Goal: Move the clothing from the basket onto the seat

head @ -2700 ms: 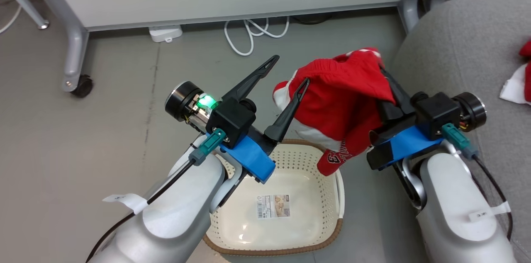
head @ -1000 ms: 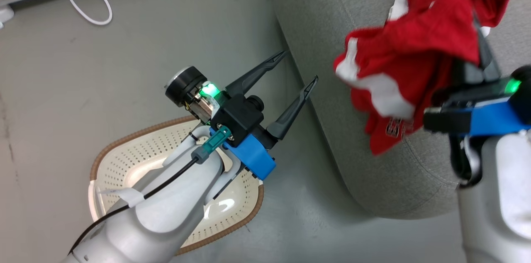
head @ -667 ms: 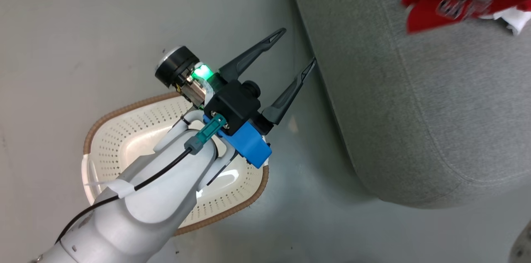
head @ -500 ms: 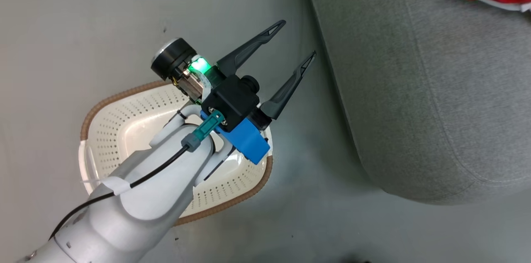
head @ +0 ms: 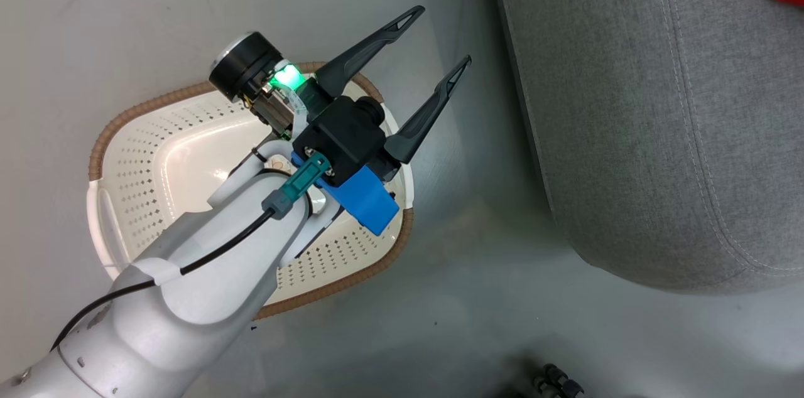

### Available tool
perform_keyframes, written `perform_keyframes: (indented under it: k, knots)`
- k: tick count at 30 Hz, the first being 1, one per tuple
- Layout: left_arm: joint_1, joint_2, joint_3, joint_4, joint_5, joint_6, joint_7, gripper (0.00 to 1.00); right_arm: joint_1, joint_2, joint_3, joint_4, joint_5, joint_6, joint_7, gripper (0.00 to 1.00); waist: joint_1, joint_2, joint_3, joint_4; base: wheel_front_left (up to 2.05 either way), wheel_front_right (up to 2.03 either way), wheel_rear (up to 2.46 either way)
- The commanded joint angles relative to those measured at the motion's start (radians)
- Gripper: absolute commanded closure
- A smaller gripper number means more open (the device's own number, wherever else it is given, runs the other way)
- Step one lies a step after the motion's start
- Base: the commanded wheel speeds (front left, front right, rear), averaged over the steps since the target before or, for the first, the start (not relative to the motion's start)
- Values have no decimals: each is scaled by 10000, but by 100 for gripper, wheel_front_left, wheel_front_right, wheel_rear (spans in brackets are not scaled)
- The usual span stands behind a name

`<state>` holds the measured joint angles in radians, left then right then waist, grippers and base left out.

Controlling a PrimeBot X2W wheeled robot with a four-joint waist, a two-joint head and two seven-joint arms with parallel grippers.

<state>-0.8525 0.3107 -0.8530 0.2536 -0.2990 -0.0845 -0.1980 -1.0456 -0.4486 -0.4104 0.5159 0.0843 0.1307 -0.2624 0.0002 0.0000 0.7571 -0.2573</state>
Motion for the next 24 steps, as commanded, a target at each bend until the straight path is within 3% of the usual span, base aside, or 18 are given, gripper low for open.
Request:
perform_keyframes:
  k: [1, 13, 14, 15, 16, 24]
  knots:
    - [-203, 82, 0, -73, 6, 23, 27, 0, 141, 153, -43, 359, -58, 1, -37, 100, -2, 0, 108, -45, 0, 0, 0]
    - [-346, 196, -89, -194, -57, 48, 83, 0, 154, 544, -74, 2386, -207, 1, -36, 100, -2, 0, 249, 47, 0, 0, 0]
    - [-326, 188, -104, -171, -68, 38, 64, 0, 139, 570, -111, 2325, -209, 1, -36, 84, -2, 0, 207, 54, 0, 0, 0]
    - [-307, 167, -124, -152, -73, 44, 41, 0, 172, 590, -152, 2222, -246, 1, -37, 50, -2, 0, 150, 73, 0, 0, 0]
    - [-289, 142, -121, -135, -77, 65, 6, 0, 283, 646, -177, 2144, -296, 1, -36, 0, -2, 0, 74, 95, 0, 0, 0]
    - [170, -59, -61, 183, -276, 257, -361, 0, 1968, 1250, -307, 587, -723, 1, -36, 0, -2, 0, -1057, 210, 0, 0, 0]
